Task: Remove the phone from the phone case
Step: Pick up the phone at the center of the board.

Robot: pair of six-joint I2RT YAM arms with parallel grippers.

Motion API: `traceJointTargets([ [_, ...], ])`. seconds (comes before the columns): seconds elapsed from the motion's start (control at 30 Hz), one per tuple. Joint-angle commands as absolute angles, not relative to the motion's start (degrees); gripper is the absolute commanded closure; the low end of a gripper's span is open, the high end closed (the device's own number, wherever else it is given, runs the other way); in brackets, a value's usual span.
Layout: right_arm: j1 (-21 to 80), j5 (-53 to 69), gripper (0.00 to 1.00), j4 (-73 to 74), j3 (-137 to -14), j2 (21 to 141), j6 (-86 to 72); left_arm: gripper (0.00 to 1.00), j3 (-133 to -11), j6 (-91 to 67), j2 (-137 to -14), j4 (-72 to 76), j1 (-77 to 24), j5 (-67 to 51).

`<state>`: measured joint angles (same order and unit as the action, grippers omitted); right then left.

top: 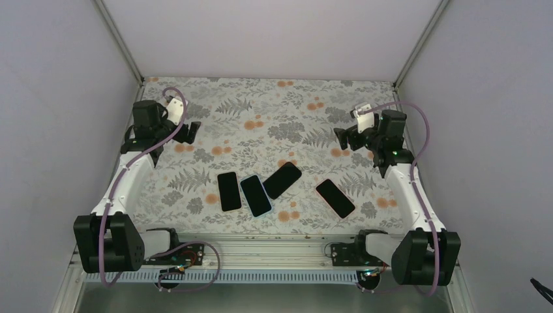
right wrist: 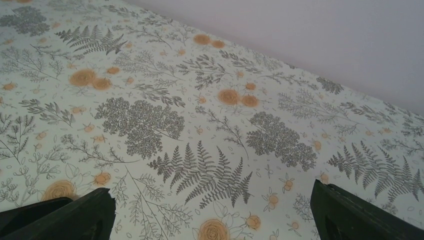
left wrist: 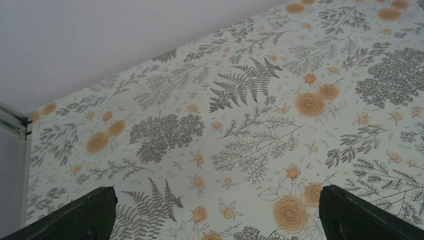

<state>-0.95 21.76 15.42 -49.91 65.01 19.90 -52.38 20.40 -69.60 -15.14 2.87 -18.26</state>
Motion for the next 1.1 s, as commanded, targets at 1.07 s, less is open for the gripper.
traceJointTargets([
  [1.07,13.31,8.36,0.00,59.42,-47.03,75.50,38.06,0.00,-61.18,25.78,-71.70,-22.53,1.21,-16.08],
])
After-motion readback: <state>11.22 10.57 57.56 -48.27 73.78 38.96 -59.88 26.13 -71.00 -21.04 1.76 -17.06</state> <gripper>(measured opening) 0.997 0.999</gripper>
